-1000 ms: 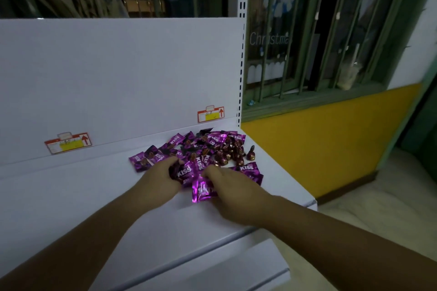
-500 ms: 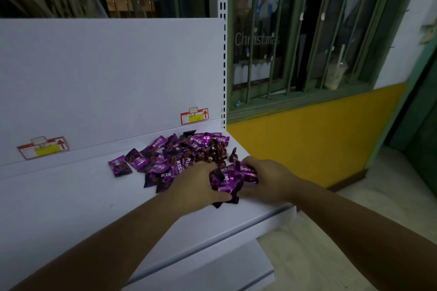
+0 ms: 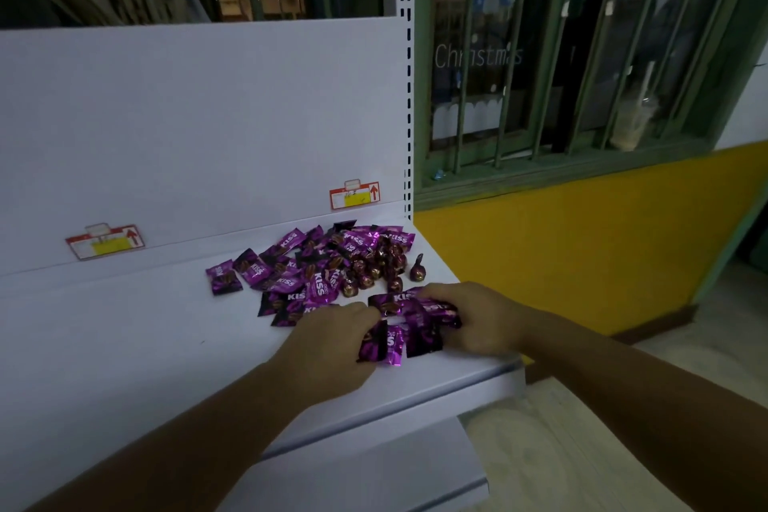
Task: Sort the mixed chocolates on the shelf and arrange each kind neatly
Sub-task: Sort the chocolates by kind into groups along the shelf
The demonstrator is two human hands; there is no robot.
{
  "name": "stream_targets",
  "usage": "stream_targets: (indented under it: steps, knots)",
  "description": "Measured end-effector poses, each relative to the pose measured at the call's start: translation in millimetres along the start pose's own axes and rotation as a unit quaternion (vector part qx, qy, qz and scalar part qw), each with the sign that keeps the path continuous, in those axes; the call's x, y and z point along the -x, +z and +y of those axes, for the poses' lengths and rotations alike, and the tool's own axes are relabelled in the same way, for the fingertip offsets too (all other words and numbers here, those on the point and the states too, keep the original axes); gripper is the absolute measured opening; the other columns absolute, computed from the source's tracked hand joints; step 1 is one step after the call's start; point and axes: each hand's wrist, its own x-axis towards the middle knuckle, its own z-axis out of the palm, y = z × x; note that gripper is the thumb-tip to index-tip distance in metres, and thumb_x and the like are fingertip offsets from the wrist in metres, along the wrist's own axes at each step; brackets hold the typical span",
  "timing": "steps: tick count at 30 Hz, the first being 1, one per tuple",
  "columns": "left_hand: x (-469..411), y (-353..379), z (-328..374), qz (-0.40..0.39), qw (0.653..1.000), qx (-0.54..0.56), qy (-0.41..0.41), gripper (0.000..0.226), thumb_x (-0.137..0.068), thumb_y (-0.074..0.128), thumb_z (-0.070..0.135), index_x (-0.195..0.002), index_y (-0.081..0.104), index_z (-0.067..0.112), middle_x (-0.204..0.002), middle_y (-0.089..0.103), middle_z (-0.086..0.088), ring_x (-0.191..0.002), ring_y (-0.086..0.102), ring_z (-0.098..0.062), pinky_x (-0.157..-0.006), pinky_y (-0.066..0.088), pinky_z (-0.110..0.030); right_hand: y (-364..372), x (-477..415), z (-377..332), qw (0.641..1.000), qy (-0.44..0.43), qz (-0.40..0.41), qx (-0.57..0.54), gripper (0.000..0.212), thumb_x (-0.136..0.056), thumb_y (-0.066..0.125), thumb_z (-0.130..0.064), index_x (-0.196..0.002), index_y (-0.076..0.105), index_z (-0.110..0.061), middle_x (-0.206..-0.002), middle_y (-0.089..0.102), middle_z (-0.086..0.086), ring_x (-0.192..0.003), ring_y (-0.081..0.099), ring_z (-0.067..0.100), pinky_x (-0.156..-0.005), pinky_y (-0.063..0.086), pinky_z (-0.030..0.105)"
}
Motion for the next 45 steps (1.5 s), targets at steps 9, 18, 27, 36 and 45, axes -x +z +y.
stream_targets:
  steps: [9,18,27,36,45]
  knots:
    - [6,-18,-2,0.045,0.998,0.036,-0.027,0.022,-0.074,0.051,0.028,-0.081,0.06,0.009,-0.07,0.057,0.002,-0.062,0.052,-0.011,-0.056,0.036,-0.016,0,1,2,0.977,-0.118,0.032,0.177,0.026,-0.081,0.055,-0.037,-0.101,0.067,-0.027,-0.095,0.066,-0.004,-0.089,0.059,0.017,-0.066,0.044,0.027]
    - [17,-57,-1,0.11,0.978,0.059,-0.165,0.026,-0.081,0.064,0.011,-0.104,0.057,0.02,-0.086,0.053,0.013,-0.08,0.049,-0.006,-0.071,0.035,-0.012,-2,-16,-11,0.981,-0.11,0.155,0.048,0.025,-0.084,0.053,-0.01,-0.106,0.062,-0.016,-0.091,0.063,0.001,-0.079,0.056,0.02,-0.059,0.032,0.009]
    - [87,-87,-37,0.107,0.953,0.003,-0.285,0.009,-0.087,0.059,0.017,-0.093,0.055,0.022,-0.075,0.05,0.017,-0.072,0.052,-0.004,-0.061,0.037,-0.006,30,-79,-83,0.98,-0.2,0.008,-0.006,0.024,-0.093,0.052,-0.014,-0.115,0.058,-0.023,-0.099,0.063,-0.008,-0.085,0.059,0.013,-0.076,0.047,0.025]
    - [156,-107,-97,0.111,0.945,-0.028,-0.306,0.012,-0.087,0.057,0.016,-0.099,0.057,0.015,-0.082,0.052,0.009,-0.073,0.05,-0.008,-0.064,0.037,-0.008,79,-110,-157,0.98,-0.196,0.024,0.038,0.025,-0.085,0.058,-0.05,-0.08,0.051,-0.027,-0.07,0.054,-0.009,-0.063,0.048,0.003,-0.054,0.033,0.02]
    - [221,-123,-192,0.136,0.947,0.02,-0.291,0.019,-0.086,0.059,0.015,-0.105,0.058,0.015,-0.087,0.054,0.008,-0.078,0.049,-0.01,-0.064,0.032,-0.003,131,-162,-241,0.974,-0.167,0.006,0.151,0.017,-0.079,0.061,-0.023,-0.088,0.047,-0.021,-0.072,0.053,-0.009,-0.066,0.05,0.01,-0.05,0.028,0.014]
